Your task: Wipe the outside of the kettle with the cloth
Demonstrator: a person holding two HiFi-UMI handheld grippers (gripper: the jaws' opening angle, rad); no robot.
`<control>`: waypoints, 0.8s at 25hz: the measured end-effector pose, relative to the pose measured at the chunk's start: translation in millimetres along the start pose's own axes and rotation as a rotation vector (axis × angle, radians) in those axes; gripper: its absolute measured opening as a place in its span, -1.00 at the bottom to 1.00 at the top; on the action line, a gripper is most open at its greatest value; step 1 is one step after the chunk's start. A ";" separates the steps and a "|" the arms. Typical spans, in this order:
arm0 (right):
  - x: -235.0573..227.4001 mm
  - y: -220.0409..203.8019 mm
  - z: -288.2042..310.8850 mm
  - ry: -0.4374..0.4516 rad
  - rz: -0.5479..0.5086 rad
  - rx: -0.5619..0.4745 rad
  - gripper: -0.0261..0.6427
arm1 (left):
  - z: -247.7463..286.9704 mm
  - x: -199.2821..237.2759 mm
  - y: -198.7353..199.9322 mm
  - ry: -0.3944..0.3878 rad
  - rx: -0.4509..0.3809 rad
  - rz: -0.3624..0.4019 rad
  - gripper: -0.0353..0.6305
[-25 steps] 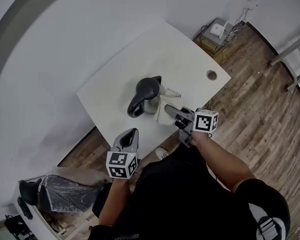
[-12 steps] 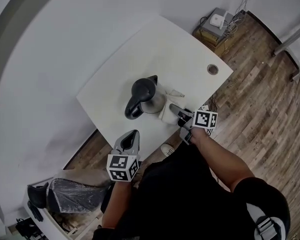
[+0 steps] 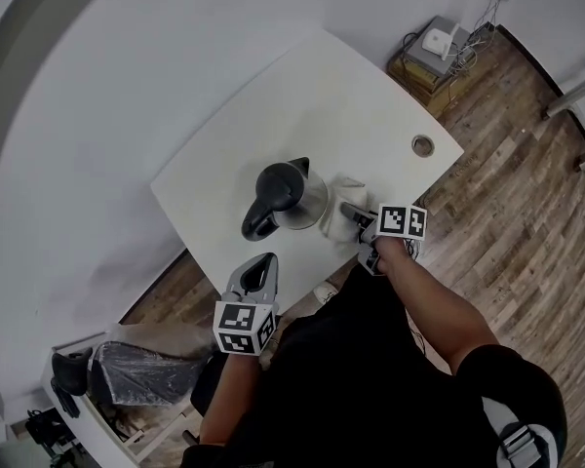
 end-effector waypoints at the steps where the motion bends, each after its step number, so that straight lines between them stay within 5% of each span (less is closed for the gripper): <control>1: -1.9 5.2 3.3 -0.004 0.006 0.016 -0.63 | 2.0 0.7 3.2 0.011 -0.006 -0.003 -0.87; 5: 1.8 24.6 11.3 0.008 -0.037 0.074 -0.63 | 11.6 -2.0 15.0 0.038 -0.019 -0.006 -0.87; 10: 46.5 50.8 10.2 0.097 -0.272 0.195 -0.63 | 29.2 -2.9 23.0 0.073 -0.015 -0.018 -0.87; 15: 89.4 64.1 7.1 0.222 -0.275 0.318 -0.63 | 43.1 -7.9 26.4 0.107 -0.014 -0.048 -0.87; 20: 124.0 69.3 -0.7 0.334 -0.389 0.425 -0.63 | 42.5 -5.3 30.3 0.188 -0.058 -0.075 -0.87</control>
Point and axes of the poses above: the fingertips, and each gripper's own axes: z forward along the fingers, x to its left, y out of its top, the point moved 2 cm from there along -z, backward along the fingers, and after that the axes turned 3 degrees about -x, right-handed, at the moved point
